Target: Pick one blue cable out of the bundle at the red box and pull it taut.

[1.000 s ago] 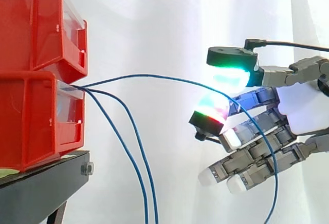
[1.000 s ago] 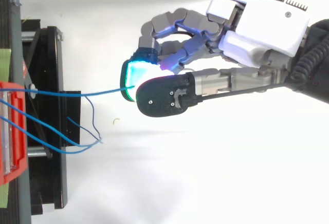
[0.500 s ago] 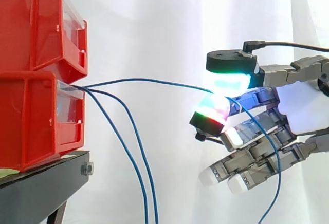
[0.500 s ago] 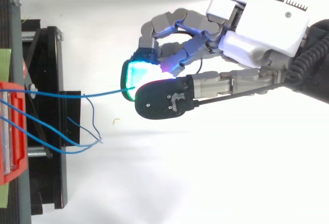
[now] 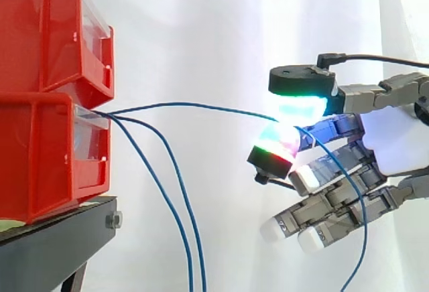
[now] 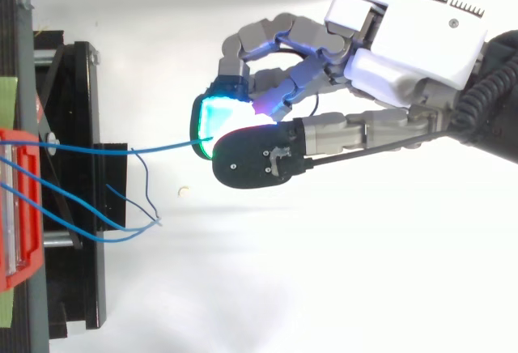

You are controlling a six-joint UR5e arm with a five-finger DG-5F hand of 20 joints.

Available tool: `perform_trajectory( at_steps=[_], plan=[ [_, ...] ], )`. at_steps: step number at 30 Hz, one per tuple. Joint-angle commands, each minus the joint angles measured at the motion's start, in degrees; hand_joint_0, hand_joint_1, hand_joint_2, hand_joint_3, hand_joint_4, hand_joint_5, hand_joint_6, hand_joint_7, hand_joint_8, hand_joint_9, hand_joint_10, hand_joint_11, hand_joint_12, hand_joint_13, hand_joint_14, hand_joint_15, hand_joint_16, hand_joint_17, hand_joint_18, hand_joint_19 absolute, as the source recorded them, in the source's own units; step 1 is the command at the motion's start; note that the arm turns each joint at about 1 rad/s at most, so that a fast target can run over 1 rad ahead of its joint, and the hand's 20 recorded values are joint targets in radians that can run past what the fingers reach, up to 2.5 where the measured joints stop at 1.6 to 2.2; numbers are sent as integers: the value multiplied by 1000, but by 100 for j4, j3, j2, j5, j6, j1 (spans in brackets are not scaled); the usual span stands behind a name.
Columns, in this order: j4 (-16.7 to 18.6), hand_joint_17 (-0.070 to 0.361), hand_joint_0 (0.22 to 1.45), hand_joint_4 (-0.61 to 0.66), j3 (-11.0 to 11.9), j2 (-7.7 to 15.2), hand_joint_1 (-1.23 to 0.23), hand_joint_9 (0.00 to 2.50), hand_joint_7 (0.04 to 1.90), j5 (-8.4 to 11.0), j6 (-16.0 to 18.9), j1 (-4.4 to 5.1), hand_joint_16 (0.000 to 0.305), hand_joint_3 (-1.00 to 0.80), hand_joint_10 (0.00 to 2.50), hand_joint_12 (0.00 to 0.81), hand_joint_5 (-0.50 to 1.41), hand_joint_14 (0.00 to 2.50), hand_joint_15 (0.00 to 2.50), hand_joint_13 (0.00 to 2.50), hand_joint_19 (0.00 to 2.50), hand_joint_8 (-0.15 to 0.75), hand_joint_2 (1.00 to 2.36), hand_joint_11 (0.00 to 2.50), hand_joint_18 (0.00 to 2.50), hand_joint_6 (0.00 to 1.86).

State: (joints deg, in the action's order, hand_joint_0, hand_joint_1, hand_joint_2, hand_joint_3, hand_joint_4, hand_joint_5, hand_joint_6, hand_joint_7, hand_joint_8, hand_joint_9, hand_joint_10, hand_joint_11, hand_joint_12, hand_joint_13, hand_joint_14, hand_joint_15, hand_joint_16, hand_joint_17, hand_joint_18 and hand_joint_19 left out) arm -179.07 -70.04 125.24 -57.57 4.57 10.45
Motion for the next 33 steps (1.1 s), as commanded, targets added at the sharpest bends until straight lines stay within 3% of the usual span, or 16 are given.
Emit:
perform_trajectory(
  at_steps=[1, 33],
  plan=[
    [4, 105, 616, -25, -1, 0, -819, 1022, 1207, 0, 0, 1, 47, -82, 15, 332, -107, 10, 264, 541, 328, 265, 1014, 817, 532, 874],
    [-5, 107, 617, -30, -1, 0, -817, 940, 1183, 0, 0, 1, 47, -82, 11, 334, -105, 9, 251, 537, 316, 248, 1014, 708, 542, 876]
  ],
)
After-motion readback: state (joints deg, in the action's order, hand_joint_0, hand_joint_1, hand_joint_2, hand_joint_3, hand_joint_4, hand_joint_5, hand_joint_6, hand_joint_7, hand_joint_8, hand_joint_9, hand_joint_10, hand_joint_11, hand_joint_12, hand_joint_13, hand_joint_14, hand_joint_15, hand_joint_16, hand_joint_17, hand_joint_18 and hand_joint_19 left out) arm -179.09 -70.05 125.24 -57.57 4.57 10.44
